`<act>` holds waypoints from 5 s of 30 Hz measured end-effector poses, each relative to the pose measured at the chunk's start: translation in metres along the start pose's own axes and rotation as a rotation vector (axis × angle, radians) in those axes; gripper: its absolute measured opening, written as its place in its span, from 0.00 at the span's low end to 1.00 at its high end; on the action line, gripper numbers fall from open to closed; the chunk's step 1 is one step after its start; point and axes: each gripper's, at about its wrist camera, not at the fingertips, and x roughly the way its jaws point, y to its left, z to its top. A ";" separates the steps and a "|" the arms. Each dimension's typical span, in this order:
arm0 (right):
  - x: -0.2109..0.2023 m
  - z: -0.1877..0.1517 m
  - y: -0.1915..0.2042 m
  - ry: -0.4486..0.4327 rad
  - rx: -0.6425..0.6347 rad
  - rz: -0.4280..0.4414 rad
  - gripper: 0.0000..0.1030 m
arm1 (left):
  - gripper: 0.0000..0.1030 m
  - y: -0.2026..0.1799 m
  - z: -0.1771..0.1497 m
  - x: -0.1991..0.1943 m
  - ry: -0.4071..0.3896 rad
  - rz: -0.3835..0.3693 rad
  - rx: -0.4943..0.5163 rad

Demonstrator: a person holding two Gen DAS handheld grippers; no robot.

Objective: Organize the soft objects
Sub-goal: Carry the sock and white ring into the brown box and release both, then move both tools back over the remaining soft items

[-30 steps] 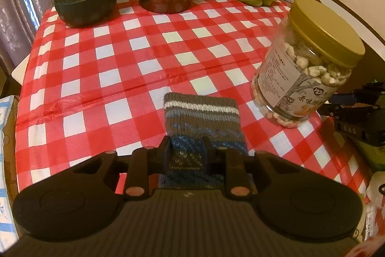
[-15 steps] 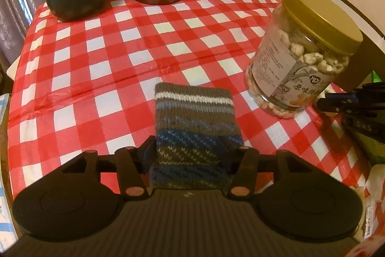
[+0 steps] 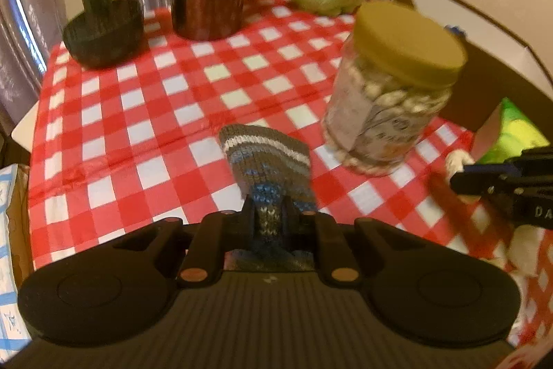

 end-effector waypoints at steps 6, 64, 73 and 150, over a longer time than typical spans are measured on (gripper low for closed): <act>-0.030 -0.011 -0.003 -0.041 0.046 0.026 0.11 | 0.12 -0.015 0.001 -0.039 -0.053 -0.020 0.025; -0.164 0.033 -0.210 -0.346 0.298 -0.247 0.11 | 0.24 -0.249 0.206 0.033 -0.260 -0.159 0.318; -0.150 0.045 -0.219 -0.347 0.279 -0.263 0.11 | 0.33 -0.236 0.200 0.039 -0.180 -0.153 0.289; -0.132 -0.138 -0.023 0.047 0.045 -0.023 0.72 | 0.56 -0.111 -0.099 -0.104 0.139 -0.009 0.030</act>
